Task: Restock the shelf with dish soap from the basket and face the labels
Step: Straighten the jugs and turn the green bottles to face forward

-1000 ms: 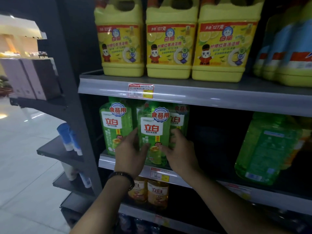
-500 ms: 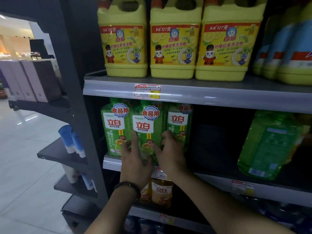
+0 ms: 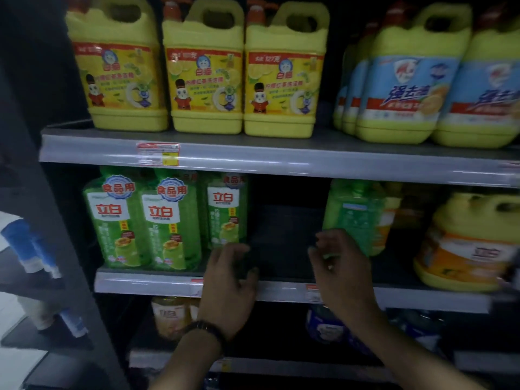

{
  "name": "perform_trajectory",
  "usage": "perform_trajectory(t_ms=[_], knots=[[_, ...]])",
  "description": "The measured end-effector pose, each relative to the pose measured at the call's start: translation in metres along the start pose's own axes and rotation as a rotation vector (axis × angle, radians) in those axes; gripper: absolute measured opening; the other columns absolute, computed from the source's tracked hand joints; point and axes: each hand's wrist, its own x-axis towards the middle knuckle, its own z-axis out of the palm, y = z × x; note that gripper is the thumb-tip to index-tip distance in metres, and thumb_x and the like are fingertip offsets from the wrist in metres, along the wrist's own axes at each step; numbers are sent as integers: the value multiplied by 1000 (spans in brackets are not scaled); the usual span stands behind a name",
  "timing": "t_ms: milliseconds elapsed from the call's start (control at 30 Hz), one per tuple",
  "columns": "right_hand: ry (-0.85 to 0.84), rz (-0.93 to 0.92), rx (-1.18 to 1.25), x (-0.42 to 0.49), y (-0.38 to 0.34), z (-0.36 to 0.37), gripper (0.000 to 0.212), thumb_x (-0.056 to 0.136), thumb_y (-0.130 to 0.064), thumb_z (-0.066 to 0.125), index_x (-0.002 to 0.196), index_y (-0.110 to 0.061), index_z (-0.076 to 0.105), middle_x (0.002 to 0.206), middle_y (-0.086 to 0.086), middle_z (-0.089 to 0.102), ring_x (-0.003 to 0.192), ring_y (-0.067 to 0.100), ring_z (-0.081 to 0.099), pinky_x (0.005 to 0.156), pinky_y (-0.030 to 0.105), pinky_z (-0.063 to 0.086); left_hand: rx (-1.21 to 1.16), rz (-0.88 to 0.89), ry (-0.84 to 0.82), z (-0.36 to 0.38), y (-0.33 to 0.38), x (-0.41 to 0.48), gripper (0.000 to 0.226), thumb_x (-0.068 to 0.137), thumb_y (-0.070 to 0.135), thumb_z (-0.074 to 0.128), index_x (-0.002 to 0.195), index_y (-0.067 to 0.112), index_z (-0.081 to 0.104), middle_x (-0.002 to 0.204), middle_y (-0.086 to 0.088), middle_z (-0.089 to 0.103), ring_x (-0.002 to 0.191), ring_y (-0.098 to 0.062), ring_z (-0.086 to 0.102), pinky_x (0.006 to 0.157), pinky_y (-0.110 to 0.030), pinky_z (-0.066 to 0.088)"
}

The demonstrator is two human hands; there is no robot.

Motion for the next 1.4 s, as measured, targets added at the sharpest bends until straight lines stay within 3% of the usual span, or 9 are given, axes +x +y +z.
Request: perform_trajectory(t_ms=[200, 333, 533, 633, 833, 967, 1133, 1267, 1400], knots=[[75, 217, -76, 30, 76, -67, 35, 93, -18, 79, 110, -28, 50, 109, 7, 58, 103, 35, 62, 83, 46, 53, -121, 21, -264, 81, 49, 4, 56, 92, 19, 74, 141, 35, 53, 139, 10, 57, 118, -8, 62, 104, -36, 55], [-126, 218, -63, 41, 91, -73, 59, 89, -20, 82, 139, -35, 54, 134, -6, 61, 126, 18, 59, 101, 42, 54, -145, 39, -319, 112, 74, 18, 64, 86, 33, 67, 146, 43, 47, 143, 9, 57, 130, -13, 60, 107, -42, 55], [-182, 269, 160, 36, 89, -67, 72, 74, -25, 91, 128, -55, 56, 119, -25, 72, 111, 1, 70, 93, 39, 61, -157, 67, -316, 131, 85, 29, 59, 88, 38, 61, 142, 57, 47, 134, 11, 63, 128, -16, 60, 102, -45, 56], [-172, 237, 199, 32, 84, -66, 69, 68, -26, 87, 114, -69, 58, 110, -34, 72, 102, -14, 68, 83, 20, 58, -158, 35, -313, 129, 78, 36, 61, 90, 48, 62, 149, 50, 44, 133, 8, 65, 126, -15, 62, 104, -44, 55], [-357, 176, 153, 28, 77, -46, 58, 80, -11, 82, 123, -43, 60, 117, -4, 60, 107, -5, 62, 80, 10, 47, -116, -60, -310, 116, 65, 55, 64, 86, 60, 75, 143, 53, 45, 122, 1, 51, 105, 25, 40, 86, -3, 37], [-460, 87, 108, 17, 75, -27, 50, 91, -3, 75, 114, -43, 57, 121, -15, 61, 116, -15, 55, 88, 3, 44, -139, -102, -251, 106, 51, 72, 80, 62, 81, 82, 128, 41, 60, 120, 7, 68, 109, 2, 65, 96, -32, 59], [-520, -4, 45, 19, 70, -13, 58, 97, -16, 75, 145, -44, 57, 132, -9, 52, 121, -11, 52, 94, 5, 43, -234, -213, -228, 82, 33, 89, 87, 58, 55, 96, 129, 26, 55, 117, 8, 77, 102, -6, 76, 88, -38, 65], [-284, 80, 204, 45, 62, -5, 57, 102, -21, 72, 149, -39, 45, 140, -9, 52, 125, 5, 58, 94, 17, 48, -191, -186, -350, 55, 25, 96, 61, 77, 34, 92, 130, 33, 61, 111, 19, 76, 96, 10, 73, 79, -16, 59], [-545, 109, 197, 64, 53, 7, 71, 104, -25, 70, 157, -50, 29, 140, -28, 55, 121, -8, 60, 99, 28, 55, -146, -158, -484, 29, 31, 101, 55, 85, 27, 85, 134, 30, 61, 109, 26, 69, 87, 24, 66, 68, 1, 50]])
